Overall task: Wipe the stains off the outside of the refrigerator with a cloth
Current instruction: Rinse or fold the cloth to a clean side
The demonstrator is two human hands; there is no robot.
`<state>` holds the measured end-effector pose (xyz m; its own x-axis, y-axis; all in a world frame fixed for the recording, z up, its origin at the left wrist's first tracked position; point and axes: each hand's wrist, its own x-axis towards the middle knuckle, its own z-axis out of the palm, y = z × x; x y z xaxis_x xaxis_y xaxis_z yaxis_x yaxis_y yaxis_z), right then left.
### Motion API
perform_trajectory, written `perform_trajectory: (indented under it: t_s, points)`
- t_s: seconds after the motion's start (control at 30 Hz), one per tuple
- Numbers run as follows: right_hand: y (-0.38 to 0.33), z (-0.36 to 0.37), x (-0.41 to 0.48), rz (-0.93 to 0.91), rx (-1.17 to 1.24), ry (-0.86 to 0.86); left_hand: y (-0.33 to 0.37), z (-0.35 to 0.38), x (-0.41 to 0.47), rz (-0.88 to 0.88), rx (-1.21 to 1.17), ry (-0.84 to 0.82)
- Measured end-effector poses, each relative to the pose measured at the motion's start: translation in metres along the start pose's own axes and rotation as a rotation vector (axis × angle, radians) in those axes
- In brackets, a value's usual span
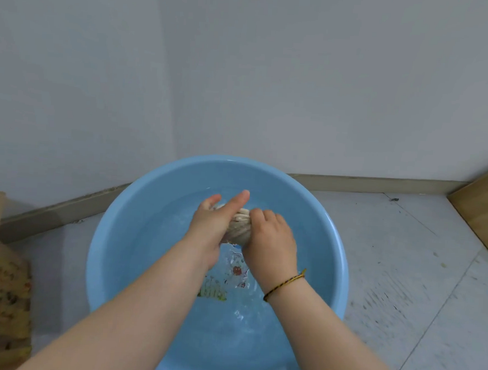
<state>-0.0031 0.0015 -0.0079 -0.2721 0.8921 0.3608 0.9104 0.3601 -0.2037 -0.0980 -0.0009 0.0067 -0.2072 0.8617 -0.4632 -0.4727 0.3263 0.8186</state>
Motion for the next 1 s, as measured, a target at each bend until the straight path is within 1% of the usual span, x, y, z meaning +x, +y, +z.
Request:
perform_trajectory:
  t_s: [0.03,0.1,0.13,0.17,0.23,0.3,0.37,0.43,0.53,0.67,0.73,0.87,0.93,1.0]
  points:
    - [-0.005,0.001,-0.003,0.022,0.078,0.029,0.003,0.004,0.001,0.059,0.061,0.075]
    - [-0.015,-0.001,-0.004,0.2,0.27,-0.064,0.01,0.012,0.001,0.207,0.195,0.125]
    - [-0.019,-0.004,-0.005,0.319,0.418,-0.2,0.013,0.015,0.0,0.279,0.252,0.124]
    - [-0.02,-0.002,-0.005,0.384,0.528,-0.262,0.016,0.016,0.0,0.329,0.298,0.114]
    - [-0.018,0.001,-0.001,0.394,0.635,-0.295,0.017,0.015,0.0,0.368,0.305,0.076]
    - [-0.018,-0.001,0.003,0.366,0.669,-0.364,0.016,0.011,0.002,0.328,0.234,0.049]
    - [-0.019,-0.003,0.004,0.397,0.751,-0.423,0.014,0.007,0.005,0.269,0.169,0.019]
    - [-0.017,-0.003,0.003,0.45,0.864,-0.443,0.012,0.006,0.009,0.229,0.145,-0.009]
    - [-0.016,0.002,0.003,0.475,0.928,-0.459,0.012,0.004,0.013,0.205,0.117,-0.042]
    - [-0.013,0.002,0.008,0.459,1.044,-0.519,0.013,0.001,0.019,0.182,0.11,-0.121]
    - [-0.01,0.004,0.012,0.467,1.065,-0.589,0.015,0.001,0.023,0.157,0.111,-0.15]
    - [-0.008,-0.005,0.025,0.52,1.049,-0.715,0.029,0.002,0.021,0.105,0.173,-0.136]
    - [-0.015,-0.025,0.039,0.574,1.08,-0.712,0.05,0.01,0.013,0.09,0.175,-0.129]
    - [-0.032,-0.049,0.05,0.692,1.201,-0.631,0.074,0.021,-0.004,0.083,0.141,-0.09]
